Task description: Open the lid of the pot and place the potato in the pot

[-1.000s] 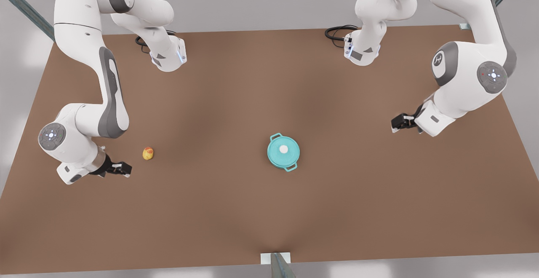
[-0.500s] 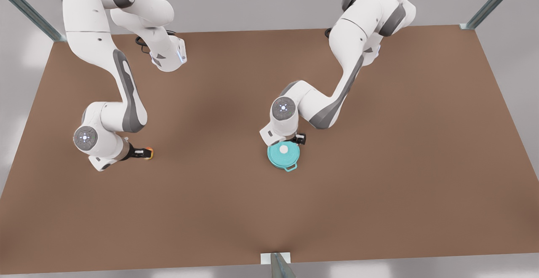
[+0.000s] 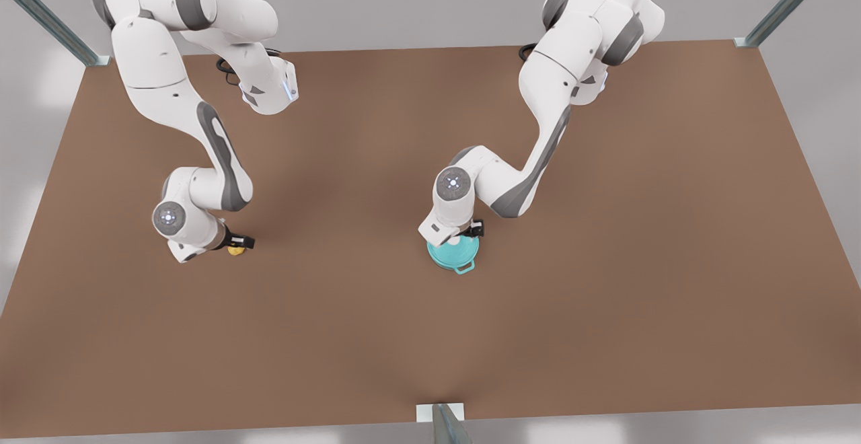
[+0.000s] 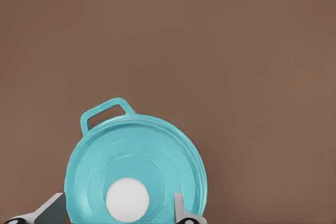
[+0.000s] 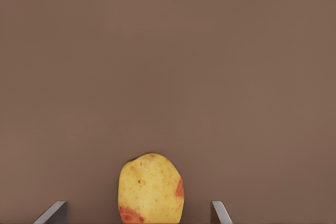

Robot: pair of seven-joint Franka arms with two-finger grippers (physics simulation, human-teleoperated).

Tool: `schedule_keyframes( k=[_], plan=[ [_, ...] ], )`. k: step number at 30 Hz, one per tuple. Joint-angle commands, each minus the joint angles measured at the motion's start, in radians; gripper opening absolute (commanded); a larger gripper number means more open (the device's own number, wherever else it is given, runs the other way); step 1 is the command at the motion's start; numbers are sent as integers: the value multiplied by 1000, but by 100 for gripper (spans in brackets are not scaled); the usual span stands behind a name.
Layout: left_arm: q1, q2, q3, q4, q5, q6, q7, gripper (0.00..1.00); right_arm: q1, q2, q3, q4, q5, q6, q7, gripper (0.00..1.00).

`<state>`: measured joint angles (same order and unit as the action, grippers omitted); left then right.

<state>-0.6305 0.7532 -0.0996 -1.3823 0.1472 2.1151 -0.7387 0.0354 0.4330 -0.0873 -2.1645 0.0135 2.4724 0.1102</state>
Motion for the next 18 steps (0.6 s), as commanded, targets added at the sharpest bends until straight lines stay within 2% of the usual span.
schedule_keyframes(
  k=[1, 8, 10, 12, 13, 16, 18],
  plan=[
    [0, 11, 0, 0, 3, 72, -202, 100, 0, 13, 0, -1, 2, 111, 54, 100],
    [-1, 34, 0, -15, 17, 102, -197, 100, -8, 47, 0, 0, 0, 163, 54, 100],
    [-3, 35, 0, -15, 17, 102, -199, 86, -8, 47, 0, -1, 2, 163, 54, 100],
    [-3, 35, 0, -15, 17, 98, -200, 59, -8, 41, -2, -9, 2, 161, 54, 97],
    [-3, 35, 0, -15, 17, 94, -202, 43, -8, 35, -2, -17, 2, 161, 56, 98],
    [0, 32, 0, -12, 17, 85, -180, 32, -5, 20, -2, -35, 3, 160, 57, 98],
    [35, 28, 0, 75, 6, -96, -93, 32, -3, 16, 0, -40, 3, 160, 59, 99]
  ],
)
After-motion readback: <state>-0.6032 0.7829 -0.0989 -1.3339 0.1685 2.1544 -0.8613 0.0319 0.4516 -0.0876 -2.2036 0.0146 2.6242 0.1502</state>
